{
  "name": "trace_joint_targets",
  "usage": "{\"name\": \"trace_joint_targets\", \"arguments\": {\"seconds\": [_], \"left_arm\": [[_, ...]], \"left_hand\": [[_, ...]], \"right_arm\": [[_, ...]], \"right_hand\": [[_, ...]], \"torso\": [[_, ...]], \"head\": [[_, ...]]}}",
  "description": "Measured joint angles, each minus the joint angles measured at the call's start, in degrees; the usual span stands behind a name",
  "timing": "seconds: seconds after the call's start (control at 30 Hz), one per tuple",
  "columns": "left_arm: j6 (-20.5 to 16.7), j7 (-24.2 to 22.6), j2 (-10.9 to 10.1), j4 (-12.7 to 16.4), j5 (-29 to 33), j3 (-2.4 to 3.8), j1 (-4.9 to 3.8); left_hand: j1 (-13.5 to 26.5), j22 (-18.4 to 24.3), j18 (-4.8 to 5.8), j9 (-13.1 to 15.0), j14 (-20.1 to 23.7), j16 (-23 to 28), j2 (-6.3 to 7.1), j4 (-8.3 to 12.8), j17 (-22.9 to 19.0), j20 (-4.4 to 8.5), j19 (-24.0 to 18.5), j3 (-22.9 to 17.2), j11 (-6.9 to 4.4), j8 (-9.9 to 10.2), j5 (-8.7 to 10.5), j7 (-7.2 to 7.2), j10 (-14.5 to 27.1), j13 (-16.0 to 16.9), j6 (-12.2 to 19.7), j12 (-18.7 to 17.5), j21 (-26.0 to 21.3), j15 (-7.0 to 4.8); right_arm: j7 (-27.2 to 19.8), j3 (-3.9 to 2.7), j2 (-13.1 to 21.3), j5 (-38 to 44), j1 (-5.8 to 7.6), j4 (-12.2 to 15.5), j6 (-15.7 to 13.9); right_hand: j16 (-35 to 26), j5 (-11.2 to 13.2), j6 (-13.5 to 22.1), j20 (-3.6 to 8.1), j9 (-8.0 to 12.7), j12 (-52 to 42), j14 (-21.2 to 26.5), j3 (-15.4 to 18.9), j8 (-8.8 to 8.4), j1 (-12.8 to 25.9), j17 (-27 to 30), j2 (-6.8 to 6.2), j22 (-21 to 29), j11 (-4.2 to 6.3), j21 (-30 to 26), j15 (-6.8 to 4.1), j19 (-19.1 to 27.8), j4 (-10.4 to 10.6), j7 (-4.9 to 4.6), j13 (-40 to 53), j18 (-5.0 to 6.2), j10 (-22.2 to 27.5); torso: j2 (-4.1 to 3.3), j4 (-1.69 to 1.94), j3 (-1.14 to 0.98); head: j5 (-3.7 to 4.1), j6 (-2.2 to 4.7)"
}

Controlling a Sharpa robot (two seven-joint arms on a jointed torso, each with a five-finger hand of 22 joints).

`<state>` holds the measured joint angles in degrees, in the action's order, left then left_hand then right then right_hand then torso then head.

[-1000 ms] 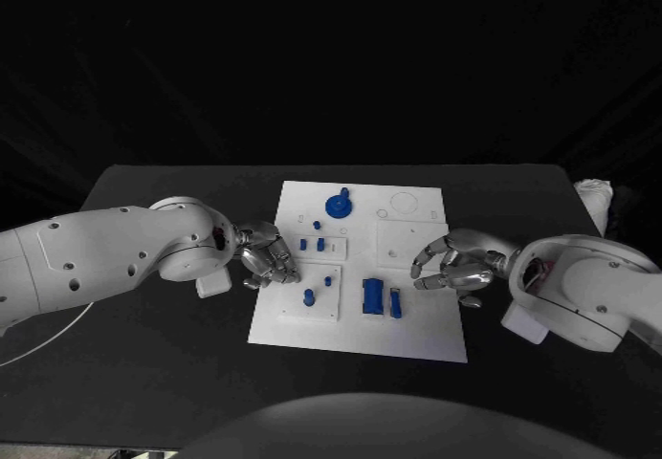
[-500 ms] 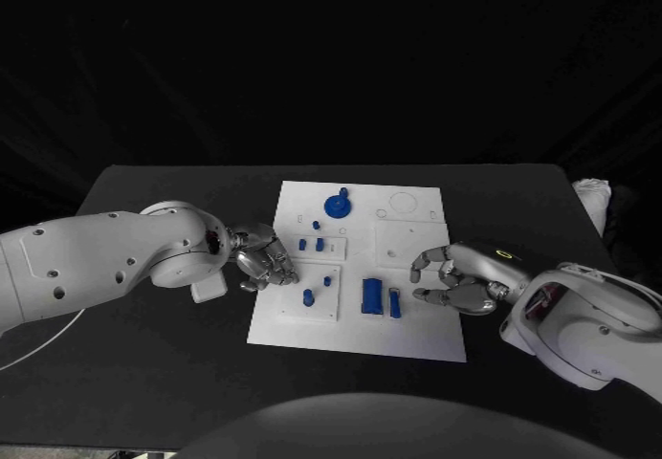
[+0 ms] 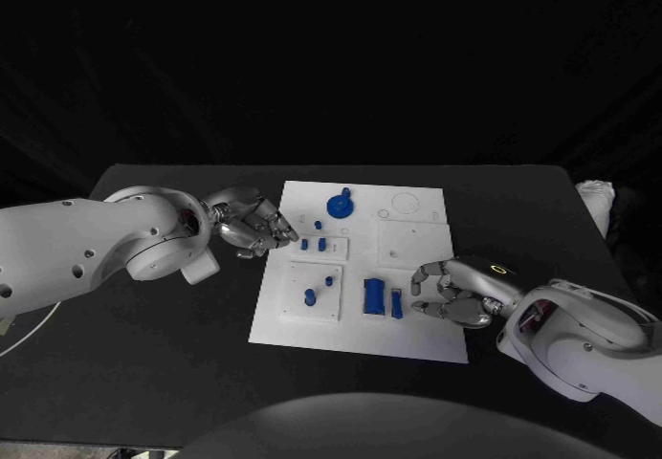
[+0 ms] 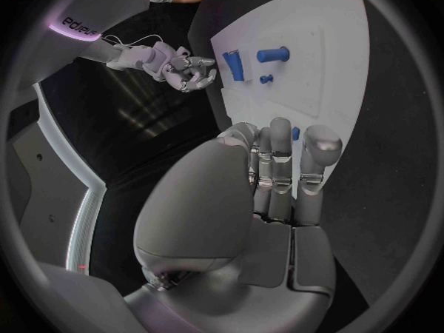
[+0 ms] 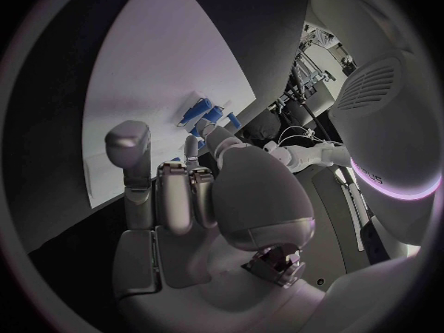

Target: Assemble the parts on the task board

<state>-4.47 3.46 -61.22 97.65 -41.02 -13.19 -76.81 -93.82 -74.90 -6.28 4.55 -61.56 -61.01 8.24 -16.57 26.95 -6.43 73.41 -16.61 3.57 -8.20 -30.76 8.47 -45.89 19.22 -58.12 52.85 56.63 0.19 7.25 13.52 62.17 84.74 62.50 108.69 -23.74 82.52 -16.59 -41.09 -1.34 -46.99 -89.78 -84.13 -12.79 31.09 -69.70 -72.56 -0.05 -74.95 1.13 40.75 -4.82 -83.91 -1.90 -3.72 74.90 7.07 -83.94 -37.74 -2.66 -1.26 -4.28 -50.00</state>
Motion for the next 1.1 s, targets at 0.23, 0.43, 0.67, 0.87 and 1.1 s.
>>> {"name": "trace_joint_targets", "arguments": {"seconds": [0.23, 0.43, 0.67, 0.87, 1.1], "left_arm": [[-5.42, -8.58, 0.0, 0.27, 2.04, -0.03, -0.26], [-6.67, -11.17, 0.79, 0.12, 3.12, -0.04, -0.18], [-6.68, -11.58, 1.39, -0.41, 3.69, -0.07, -0.07], [-6.48, -11.42, 1.84, -0.73, 3.86, -0.06, 0.05], [-5.92, -10.96, 2.24, -0.94, 3.94, -0.06, 0.21]], "left_hand": [[0.0, 0.0, -0.01, 0.0, 0.0, 0.0, 0.0, 0.0, -0.06, 0.0, 0.0, 0.0, 0.01, 0.0, 1.0, 0.0, -0.39, -0.47, 0.0, -0.59, -0.01, 0.0], [0.0, 0.0, -0.01, -0.01, 0.0, 0.0, 0.0, 0.16, -0.12, 0.0, 0.0, -0.16, 0.0, 0.0, 1.0, -0.21, -0.39, -0.72, -0.22, -1.04, -0.02, 0.0], [-0.63, 0.0, 0.0, -0.01, 0.0, 0.0, -0.02, 0.26, -0.16, 0.0, 0.0, -0.26, 0.2, -0.2, 0.79, -0.21, -0.6, -0.77, -0.22, -1.15, -0.06, 0.0], [-0.63, 0.0, 0.0, -0.01, 0.0, 0.0, -0.02, 0.31, -0.18, 0.0, 0.0, -0.31, 0.2, -0.2, 0.69, -0.21, -0.6, -0.82, -0.22, -1.15, -0.27, 0.0], [-0.63, 0.0, 0.0, -0.02, 0.0, 0.0, -0.02, 0.31, -0.18, 0.0, 0.0, -0.31, 0.2, -0.2, 0.3, -0.21, -0.6, -0.87, -0.21, -1.15, -0.51, 0.0]], "right_arm": [[0.0, 0.0, -1.11, 1.06, -1.79, -0.71, -0.71], [0.01, 0.01, -1.93, 1.81, -2.69, -1.09, -1.43], [0.02, 0.01, -2.01, 2.13, -2.96, -1.14, -2.05], [0.08, 0.0, -2.39, 2.14, -3.02, -1.39, -2.1], [0.16, 0.0, -3.03, 2.03, -3.04, -2.09, -2.12]], "right_hand": [[0.3, -0.01, 2.14, 0.0, -1.53, 0.0, 0.0, 0.81, 2.68, -0.59, -0.68, -0.59, 0.0, 0.0, 0.63, 0.0, 0.0, 1.11, -0.05, 0.01, 0.0, 0.0], [0.63, 3.8, 5.1, 0.0, -4.98, 0.0, 0.0, 2.69, 7.98, 0.11, -1.4, -1.29, 0.01, 0.0, 1.62, 0.0, 0.0, 3.44, 0.05, 0.05, 0.0, 0.0], [0.9, 7.85, 6.58, 0.0, -7.08, 0.0, 0.0, 4.48, 11.67, 0.39, -1.76, -2.02, 0.01, 0.0, 2.17, 0.0, 0.0, 5.55, 0.18, 0.04, 0.0, 0.0], [0.9, 5.43, 6.74, 0.0, -8.0, 0.0, 0.0, 4.48, 13.54, -0.21, -1.79, -2.61, 0.02, 0.0, 2.17, 0.0, 0.0, 6.04, 0.34, 0.04, 0.0, 0.0], [0.89, -1.17, 6.89, 0.0, -9.24, 0.0, 0.0, 3.74, 15.74, -1.72, -1.83, -2.15, 0.02, 0.41, 2.17, 0.0, 0.0, 6.09, 0.48, 0.04, 0.0, 0.0]], "torso": [[-0.04, -0.04, -0.01], [-0.08, -0.07, -0.02], [-0.06, -0.05, -0.03], [-0.01, -0.01, -0.02], [-0.02, 0.03, -0.01]], "head": [[0.19, 0.0], [0.35, 0.0], [0.35, 0.0], [0.41, 0.0], [0.34, 0.0]]}}
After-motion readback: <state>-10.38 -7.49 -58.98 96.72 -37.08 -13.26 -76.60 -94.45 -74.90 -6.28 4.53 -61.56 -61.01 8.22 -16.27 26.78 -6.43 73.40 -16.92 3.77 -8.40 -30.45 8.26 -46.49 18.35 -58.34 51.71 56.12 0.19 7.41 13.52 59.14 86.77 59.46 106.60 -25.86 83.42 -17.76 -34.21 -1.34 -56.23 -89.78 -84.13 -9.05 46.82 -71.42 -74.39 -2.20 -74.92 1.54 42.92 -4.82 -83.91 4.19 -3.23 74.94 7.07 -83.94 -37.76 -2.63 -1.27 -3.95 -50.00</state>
